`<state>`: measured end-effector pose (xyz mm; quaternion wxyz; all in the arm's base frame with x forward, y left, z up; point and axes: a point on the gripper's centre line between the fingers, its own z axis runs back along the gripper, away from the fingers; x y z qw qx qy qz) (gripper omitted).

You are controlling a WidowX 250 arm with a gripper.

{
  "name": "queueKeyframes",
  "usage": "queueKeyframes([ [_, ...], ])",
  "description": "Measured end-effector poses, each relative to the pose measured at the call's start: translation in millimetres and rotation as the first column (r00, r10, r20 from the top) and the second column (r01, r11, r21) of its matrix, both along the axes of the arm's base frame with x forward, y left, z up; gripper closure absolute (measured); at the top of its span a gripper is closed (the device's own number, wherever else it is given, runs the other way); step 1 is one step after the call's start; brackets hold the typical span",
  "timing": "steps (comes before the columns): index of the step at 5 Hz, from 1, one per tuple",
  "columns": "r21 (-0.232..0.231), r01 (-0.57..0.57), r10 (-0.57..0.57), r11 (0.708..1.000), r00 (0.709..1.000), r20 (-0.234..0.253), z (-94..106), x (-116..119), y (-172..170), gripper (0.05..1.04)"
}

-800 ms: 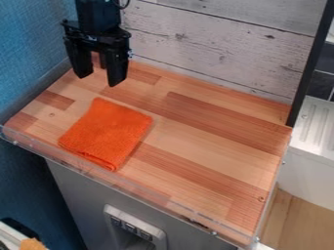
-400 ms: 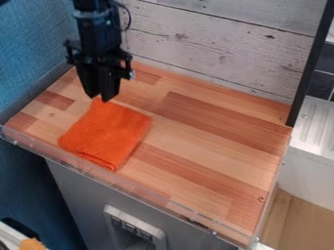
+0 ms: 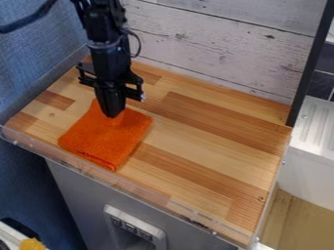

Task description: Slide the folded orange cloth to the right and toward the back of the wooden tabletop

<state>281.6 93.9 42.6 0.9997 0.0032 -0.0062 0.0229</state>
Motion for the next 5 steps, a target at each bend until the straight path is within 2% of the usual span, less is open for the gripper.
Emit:
queueKeyframes([
  [1, 0.009, -0.023, 0.022, 1.000, 0.999, 0.024, -8.9, -1, 0, 1.023],
  [2, 0.009, -0.033, 0.033, 0.999, 0.999, 0.026, -15.7, -3, -1, 1.023],
  [5, -0.005, -0.034, 0.034, 0.999, 0.999, -0.002, -31.4, -6, -4, 1.024],
])
